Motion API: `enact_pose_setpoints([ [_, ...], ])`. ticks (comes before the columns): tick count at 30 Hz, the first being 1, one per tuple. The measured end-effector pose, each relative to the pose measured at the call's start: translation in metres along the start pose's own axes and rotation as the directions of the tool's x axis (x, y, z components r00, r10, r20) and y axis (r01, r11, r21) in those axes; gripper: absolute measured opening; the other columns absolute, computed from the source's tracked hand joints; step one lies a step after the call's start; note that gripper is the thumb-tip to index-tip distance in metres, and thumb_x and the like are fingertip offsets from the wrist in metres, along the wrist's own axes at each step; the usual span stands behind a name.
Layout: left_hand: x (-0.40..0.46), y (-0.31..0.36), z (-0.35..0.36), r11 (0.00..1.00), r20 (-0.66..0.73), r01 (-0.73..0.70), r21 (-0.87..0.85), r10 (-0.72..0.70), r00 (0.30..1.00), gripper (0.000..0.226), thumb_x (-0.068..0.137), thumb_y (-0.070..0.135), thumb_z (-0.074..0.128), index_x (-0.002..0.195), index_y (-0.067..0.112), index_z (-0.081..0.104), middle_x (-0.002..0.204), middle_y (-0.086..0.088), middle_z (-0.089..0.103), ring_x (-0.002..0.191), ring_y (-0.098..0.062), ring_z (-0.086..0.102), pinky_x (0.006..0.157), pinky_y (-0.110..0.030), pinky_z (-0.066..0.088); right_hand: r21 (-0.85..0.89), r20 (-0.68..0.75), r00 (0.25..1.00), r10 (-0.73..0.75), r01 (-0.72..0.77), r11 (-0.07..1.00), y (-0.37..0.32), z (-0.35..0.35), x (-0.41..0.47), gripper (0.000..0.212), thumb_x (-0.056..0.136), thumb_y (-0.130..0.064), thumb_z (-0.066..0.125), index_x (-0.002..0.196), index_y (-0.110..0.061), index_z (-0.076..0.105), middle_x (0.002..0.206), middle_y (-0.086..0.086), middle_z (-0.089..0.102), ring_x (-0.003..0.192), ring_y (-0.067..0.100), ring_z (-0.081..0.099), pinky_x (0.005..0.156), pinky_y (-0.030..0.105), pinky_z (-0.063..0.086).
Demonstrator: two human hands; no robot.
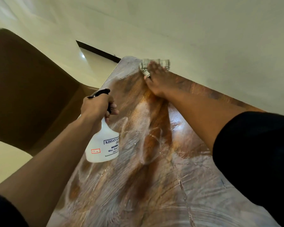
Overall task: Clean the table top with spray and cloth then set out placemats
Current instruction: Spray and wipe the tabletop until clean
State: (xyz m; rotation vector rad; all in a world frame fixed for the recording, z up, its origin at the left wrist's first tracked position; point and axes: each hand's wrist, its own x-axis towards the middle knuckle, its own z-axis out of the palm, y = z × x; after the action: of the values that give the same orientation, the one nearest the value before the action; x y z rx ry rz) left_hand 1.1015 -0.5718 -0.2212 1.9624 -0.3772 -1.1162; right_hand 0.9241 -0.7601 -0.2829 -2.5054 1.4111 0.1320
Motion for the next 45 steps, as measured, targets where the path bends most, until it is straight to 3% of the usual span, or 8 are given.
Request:
enact_pose_setpoints([
  [6,0.007,0.005,-0.007,1.000,-0.021,0.009,-0.014,-0.009,1.000,0.014,0.092,0.010,0.067,0.104,0.005,0.072,0.074,-0.010,0.072,0.042,-0.010,0.062,0.042,-0.022,0.038,0.045,-0.025,0.980,0.198,-0.197,0.979,-0.007,0.005,0.007,0.072,0.110,-0.051,0.017,0.165,-0.012,-0.007,0.173,0.009,-0.012,0.160,0.026,-0.013,0.129,0.042,-0.007],
  [10,0.008,0.011,-0.004,1.000,-0.013,-0.012,-0.018,0.012,1.000,0.016,0.092,0.008,0.066,0.085,0.022,0.067,0.063,-0.004,0.062,0.052,-0.016,0.063,0.045,-0.025,0.037,-0.001,-0.027,0.997,-0.069,0.069,0.998,-0.043,0.017,-0.008,0.071,0.110,-0.052,0.017,0.166,-0.014,-0.004,0.173,0.008,-0.010,0.160,0.025,-0.010,0.130,0.045,-0.003],
  [16,0.011,0.022,0.009,1.000,-0.013,-0.010,-0.016,0.010,1.000,0.017,0.088,0.013,0.067,0.080,0.028,0.069,0.052,0.000,0.054,0.046,-0.016,0.048,0.049,-0.026,0.034,-0.066,0.031,0.893,-0.449,0.450,0.890,-0.037,0.030,-0.027,0.068,0.111,-0.052,0.022,0.167,-0.021,-0.003,0.174,-0.002,-0.010,0.159,0.013,-0.011,0.129,0.035,-0.008],
  [23,0.023,0.024,0.010,1.000,-0.015,0.014,-0.007,-0.014,1.000,0.013,0.088,0.014,0.068,0.080,0.021,0.074,0.055,-0.002,0.063,0.043,-0.013,0.054,0.048,-0.024,0.038,0.050,-0.060,0.998,0.030,-0.027,0.998,0.014,0.009,-0.004,0.068,0.110,-0.052,0.016,0.166,-0.018,-0.004,0.174,0.004,-0.009,0.160,0.020,-0.009,0.130,0.043,-0.002],
  [30,0.031,0.026,-0.003,0.996,-0.018,0.090,0.002,-0.090,0.996,0.022,0.085,0.010,0.066,0.066,0.014,0.057,0.054,-0.005,0.054,0.036,-0.011,0.042,0.044,-0.022,0.034,0.092,-0.078,0.979,0.191,-0.184,0.979,-0.022,0.011,0.027,0.072,0.110,-0.053,0.016,0.166,-0.014,-0.006,0.174,0.007,-0.012,0.160,0.024,-0.011,0.130,0.044,-0.005],
  [33,0.030,0.024,-0.011,0.991,0.038,0.136,0.014,-0.137,0.990,0.021,0.091,0.009,0.063,0.071,0.012,0.056,0.053,-0.004,0.055,0.038,-0.010,0.041,0.039,-0.018,0.031,0.088,-0.075,0.987,0.141,-0.135,0.987,-0.045,0.008,0.046,0.071,0.110,-0.054,0.016,0.166,-0.016,-0.005,0.174,0.008,-0.010,0.160,0.025,-0.010,0.130,0.045,-0.005],
  [39,0.023,0.023,-0.018,0.992,0.049,0.125,0.011,-0.125,0.991,0.006,0.096,0.008,0.060,0.095,0.003,0.063,0.092,-0.019,0.071,0.030,-0.005,0.052,0.039,-0.015,0.031,0.000,-0.003,0.978,-0.210,0.210,0.978,-0.108,0.010,0.055,0.068,0.110,-0.051,0.022,0.167,-0.020,0.002,0.175,0.003,-0.005,0.161,0.021,-0.006,0.127,0.039,-0.007],
  [45,0.020,0.025,-0.019,0.994,-0.009,0.088,-0.061,-0.089,0.996,0.007,0.090,0.007,0.064,0.084,0.009,0.065,0.070,-0.006,0.071,0.061,-0.018,0.074,0.045,-0.021,0.034,0.000,0.047,0.922,-0.384,0.384,0.923,-0.114,0.015,0.052,0.064,0.111,-0.049,0.024,0.167,-0.024,0.008,0.175,-0.003,0.000,0.161,0.014,-0.004,0.130,0.037,-0.004],
])
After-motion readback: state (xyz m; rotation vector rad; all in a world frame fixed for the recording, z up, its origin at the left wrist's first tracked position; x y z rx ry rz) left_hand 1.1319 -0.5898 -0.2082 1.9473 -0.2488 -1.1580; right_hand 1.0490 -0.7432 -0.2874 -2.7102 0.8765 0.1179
